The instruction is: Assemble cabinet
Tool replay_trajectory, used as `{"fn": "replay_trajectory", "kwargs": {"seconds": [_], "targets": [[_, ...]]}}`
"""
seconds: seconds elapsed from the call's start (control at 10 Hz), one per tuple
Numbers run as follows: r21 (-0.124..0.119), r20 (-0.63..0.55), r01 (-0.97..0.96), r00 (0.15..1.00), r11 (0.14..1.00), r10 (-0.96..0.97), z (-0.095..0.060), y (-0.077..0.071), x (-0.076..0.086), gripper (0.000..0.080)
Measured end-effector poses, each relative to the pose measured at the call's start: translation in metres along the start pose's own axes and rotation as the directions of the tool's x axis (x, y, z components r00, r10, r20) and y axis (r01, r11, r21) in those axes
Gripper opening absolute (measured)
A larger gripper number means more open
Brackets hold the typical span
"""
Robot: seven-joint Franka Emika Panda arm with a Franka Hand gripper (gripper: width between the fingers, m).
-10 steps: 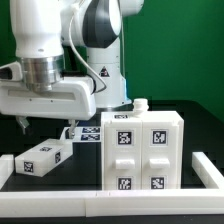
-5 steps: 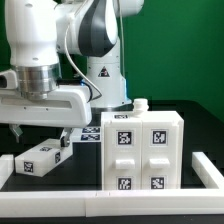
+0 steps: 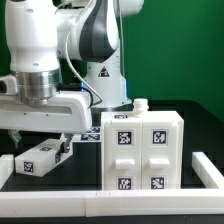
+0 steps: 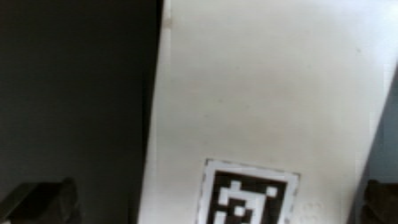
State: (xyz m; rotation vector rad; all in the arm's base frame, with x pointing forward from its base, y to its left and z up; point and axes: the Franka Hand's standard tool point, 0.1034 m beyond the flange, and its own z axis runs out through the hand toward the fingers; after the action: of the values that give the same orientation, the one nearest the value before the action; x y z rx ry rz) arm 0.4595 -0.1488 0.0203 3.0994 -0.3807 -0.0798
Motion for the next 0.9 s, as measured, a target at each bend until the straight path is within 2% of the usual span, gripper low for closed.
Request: {"fn": "replay_trajectory", "kwargs": {"seconds": [0.3, 0.6, 0.7, 0.8, 0.9], "targets": [[-0.008, -0.014, 0.034, 0.999, 0.999, -0.034, 0.012, -0.016, -0.005, 0.0797], [-0.007, 0.001, 0.095, 0.995, 0.995, -0.095, 0.013, -0.018, -0.007, 0.0771], [-0.007, 0.000, 0.101, 0.995, 0.995, -0.101, 0.012, -0.018, -0.006, 0.0599], [-0.007, -0.001, 0.101, 0.995, 0.995, -0.101, 0.012, -0.018, -0.006, 0.0558], [-0.007, 0.000, 0.101, 0.995, 0.995, -0.101, 0.012, -0.018, -0.006, 0.0558]]}}
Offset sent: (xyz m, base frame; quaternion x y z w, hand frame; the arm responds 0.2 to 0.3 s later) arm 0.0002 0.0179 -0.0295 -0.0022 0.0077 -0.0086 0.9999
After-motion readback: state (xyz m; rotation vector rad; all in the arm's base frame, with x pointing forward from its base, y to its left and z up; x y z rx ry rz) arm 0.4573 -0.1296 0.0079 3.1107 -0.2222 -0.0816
